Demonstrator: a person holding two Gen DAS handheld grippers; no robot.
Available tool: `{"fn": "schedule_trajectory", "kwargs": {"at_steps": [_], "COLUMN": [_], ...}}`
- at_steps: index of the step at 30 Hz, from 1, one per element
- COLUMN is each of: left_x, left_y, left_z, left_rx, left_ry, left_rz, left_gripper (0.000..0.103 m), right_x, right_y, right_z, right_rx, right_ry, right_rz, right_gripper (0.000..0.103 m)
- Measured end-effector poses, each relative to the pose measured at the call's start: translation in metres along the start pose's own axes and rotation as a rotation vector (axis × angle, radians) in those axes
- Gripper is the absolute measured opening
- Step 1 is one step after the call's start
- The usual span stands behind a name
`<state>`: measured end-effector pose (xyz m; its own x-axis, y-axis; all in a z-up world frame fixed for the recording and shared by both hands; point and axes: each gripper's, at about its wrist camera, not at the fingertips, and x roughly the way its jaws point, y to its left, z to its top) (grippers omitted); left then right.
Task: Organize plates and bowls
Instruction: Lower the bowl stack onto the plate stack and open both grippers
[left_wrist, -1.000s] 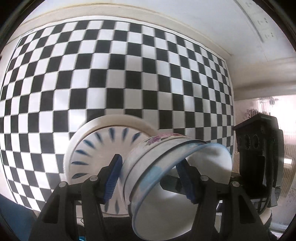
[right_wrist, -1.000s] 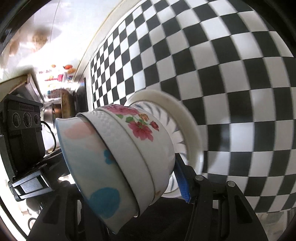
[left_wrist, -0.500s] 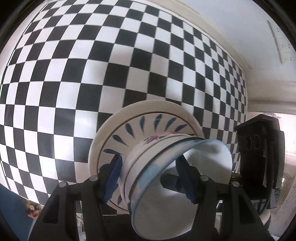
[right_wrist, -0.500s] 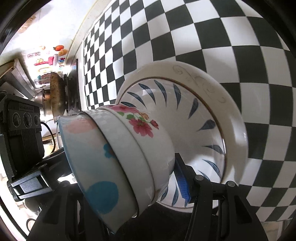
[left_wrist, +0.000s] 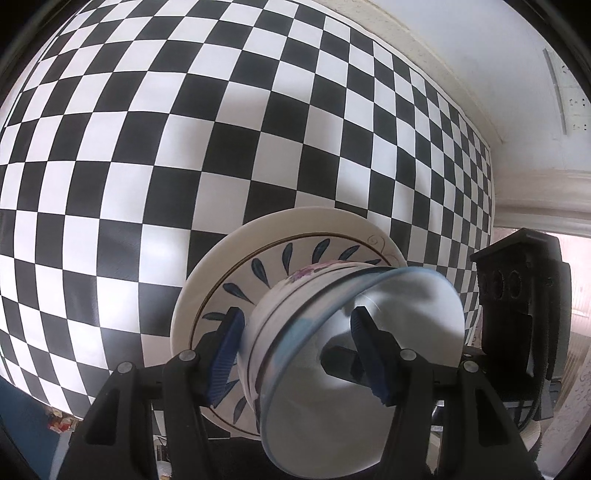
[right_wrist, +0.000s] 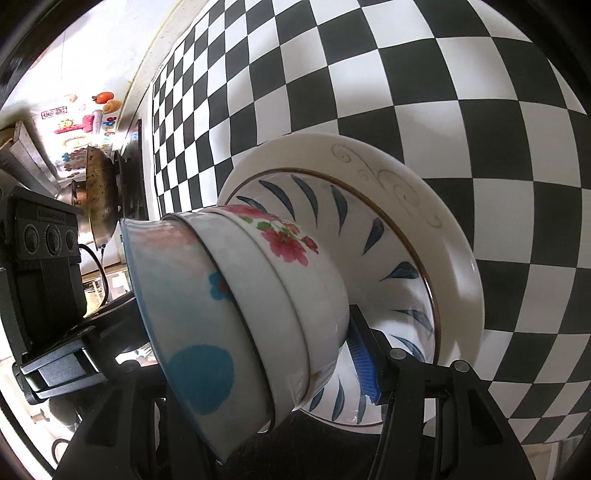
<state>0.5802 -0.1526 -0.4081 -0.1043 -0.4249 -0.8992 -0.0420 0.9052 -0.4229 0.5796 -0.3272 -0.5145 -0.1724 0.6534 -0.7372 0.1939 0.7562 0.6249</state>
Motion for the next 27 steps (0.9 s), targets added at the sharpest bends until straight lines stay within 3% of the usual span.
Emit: {"fn": "schedule_trajectory", "kwargs": {"at_steps": [19,27], "left_x": [-0.003,-0.019], "left_y": [-0.002,-0.008], "left_z": [-0.002,-0.007], "left_rx": [0.013,0.031], "left_ry": [-0.038,-0.102], "left_rz": [0.022,0.101], "left_gripper": [0.057,0.057], "right_x": [-0.008,-0.027], "right_y": [0.016,0.029], "right_z": [-0.006,-0.013], "right_rx": [-0.018,-0.059], "right_ry": [-0.009,-0.065], "right_rz": [-0.081,-0.135], "right_gripper": [0.056,0.056]}}
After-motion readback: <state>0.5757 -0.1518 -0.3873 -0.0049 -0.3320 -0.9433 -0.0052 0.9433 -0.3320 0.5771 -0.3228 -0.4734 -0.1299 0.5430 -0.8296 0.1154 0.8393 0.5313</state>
